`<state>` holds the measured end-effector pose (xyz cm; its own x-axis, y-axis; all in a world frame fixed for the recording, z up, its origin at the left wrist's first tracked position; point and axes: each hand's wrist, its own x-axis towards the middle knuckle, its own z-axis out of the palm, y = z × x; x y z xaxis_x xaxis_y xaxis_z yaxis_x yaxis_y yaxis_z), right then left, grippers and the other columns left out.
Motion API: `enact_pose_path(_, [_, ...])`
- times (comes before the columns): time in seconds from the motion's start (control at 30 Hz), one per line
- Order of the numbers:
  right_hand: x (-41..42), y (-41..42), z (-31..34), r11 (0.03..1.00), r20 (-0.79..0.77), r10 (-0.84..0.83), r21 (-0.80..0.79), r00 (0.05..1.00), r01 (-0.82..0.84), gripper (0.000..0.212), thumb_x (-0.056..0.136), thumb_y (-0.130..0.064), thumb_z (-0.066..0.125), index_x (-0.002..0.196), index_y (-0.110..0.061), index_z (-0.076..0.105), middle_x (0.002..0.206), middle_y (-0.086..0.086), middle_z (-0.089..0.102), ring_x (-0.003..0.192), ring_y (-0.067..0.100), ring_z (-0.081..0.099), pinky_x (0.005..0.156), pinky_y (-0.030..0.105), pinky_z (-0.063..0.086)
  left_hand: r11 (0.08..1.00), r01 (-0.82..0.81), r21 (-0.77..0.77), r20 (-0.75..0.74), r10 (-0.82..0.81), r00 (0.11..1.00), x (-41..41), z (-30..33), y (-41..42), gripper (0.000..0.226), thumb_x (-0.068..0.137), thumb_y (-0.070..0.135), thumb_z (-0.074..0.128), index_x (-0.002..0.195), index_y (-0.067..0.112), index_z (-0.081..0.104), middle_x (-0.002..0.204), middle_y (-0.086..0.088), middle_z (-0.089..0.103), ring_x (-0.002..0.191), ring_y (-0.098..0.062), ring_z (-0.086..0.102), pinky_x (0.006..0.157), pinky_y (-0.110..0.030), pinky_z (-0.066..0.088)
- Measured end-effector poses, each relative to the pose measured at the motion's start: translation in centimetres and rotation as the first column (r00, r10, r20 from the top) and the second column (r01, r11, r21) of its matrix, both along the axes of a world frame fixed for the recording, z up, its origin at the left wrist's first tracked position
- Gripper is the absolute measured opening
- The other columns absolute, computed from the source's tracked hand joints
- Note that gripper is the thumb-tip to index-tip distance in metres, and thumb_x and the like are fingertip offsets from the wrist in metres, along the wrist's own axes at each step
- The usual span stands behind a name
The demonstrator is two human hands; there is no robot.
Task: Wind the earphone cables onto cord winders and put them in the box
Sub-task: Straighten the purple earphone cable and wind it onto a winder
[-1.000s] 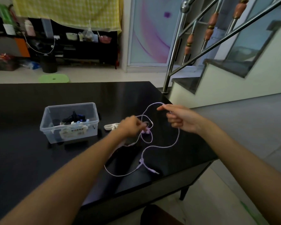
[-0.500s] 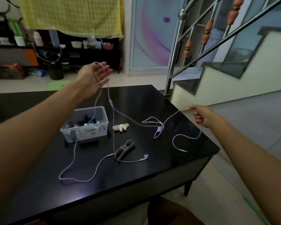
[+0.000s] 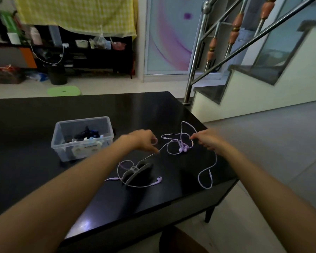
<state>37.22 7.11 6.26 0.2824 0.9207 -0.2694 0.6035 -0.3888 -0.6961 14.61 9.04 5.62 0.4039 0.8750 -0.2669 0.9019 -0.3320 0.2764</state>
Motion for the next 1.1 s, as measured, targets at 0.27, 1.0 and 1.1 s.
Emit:
enact_pose_path(0.27, [-0.4,4.1,-2.8,0.995,0.032,0.077,0.055,0.997,-0.079,0.02,0.088,-0.024,0.062,0.104,-0.014,0.07,0.092,-0.002,0.056,0.089,0.016,0.049,0.067,0.029,0.04,0.967,-0.235,0.101,0.103,0.224,0.969,4.8,-7.1,2.3,0.078,0.08,0.052,0.066,0.133,0.005,0.032,0.131,-0.017,0.053,0.12,-0.034,0.052,0.093,-0.04,0.042])
enact_pose_path(1.0, [4.8,1.6,-3.4,0.999,0.11,0.046,0.007,0.993,-0.047,0.019,0.093,-0.022,0.057,0.103,-0.009,0.066,0.072,0.0,0.059,0.058,0.01,0.045,0.052,0.021,0.034,0.96,-0.265,0.095,-0.093,0.273,0.957,-3.0,-5.9,1.1,0.057,0.094,0.037,0.051,0.144,0.018,0.031,0.145,-0.009,0.042,0.129,-0.029,0.044,0.103,-0.041,0.038])
enact_pose_path(1.1, [4.3,1.3,-1.4,0.994,0.08,0.104,0.035,0.991,-0.107,0.014,0.094,-0.022,0.055,0.103,-0.016,0.064,0.077,-0.002,0.061,0.059,0.01,0.045,0.052,0.02,0.034,0.956,-0.23,0.183,0.004,0.233,0.972,-1.8,-6.4,1.0,0.048,0.091,0.043,0.055,0.129,0.016,0.043,0.135,-0.01,0.05,0.122,-0.03,0.049,0.096,-0.043,0.041])
